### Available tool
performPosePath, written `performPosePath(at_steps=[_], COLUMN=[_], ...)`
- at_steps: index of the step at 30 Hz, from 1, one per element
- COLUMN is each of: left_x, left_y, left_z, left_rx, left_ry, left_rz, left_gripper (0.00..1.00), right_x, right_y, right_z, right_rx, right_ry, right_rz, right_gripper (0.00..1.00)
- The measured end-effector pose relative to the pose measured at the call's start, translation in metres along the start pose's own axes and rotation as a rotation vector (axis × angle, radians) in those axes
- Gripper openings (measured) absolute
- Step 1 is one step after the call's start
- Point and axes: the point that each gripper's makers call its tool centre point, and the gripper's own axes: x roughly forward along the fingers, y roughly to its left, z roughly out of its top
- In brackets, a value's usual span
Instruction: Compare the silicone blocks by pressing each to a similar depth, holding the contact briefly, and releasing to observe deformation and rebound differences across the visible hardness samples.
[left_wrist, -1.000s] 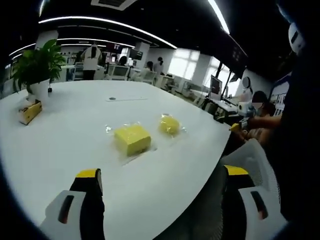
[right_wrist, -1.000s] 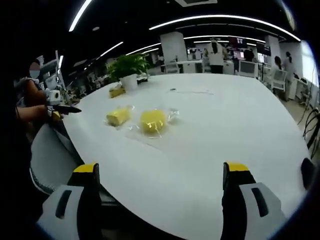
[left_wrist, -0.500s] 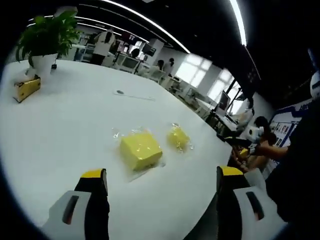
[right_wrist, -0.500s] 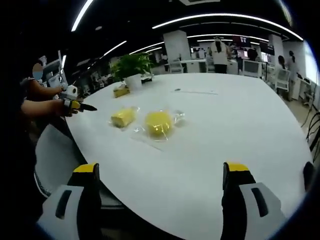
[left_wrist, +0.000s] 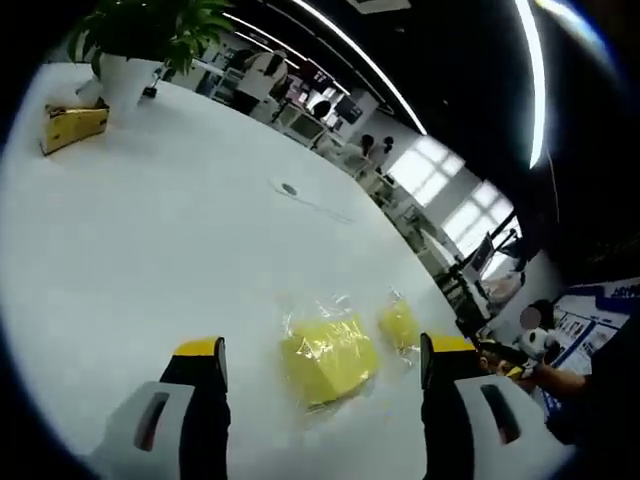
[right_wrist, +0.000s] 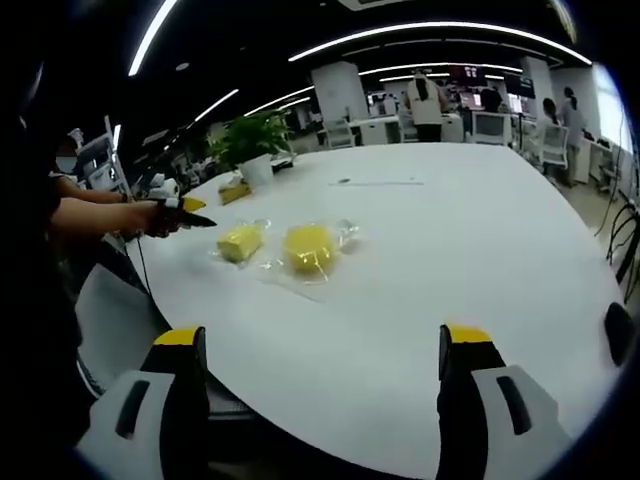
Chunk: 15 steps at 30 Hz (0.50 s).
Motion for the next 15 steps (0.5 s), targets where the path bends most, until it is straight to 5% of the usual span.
performPosePath(at_steps=[9,15], left_x=[0.032,0.041], left_y=[0.018,0.021], left_z=[-0.006,-0.003], left_rx=[-0.029,-0.112], left_ry=[0.051,0.027], left_rz=[0.034,0.019], left_gripper=[0.72,0.52], right_x=[-0.004,-0.008], right_y=[-0.005,-0.010], right_z=[0.000,-0.002], right_rx=[0.005,0.014], right_ry=[0.013,0.021], right_rz=[-0.022,-0.040], right_gripper=[0.88,0.87])
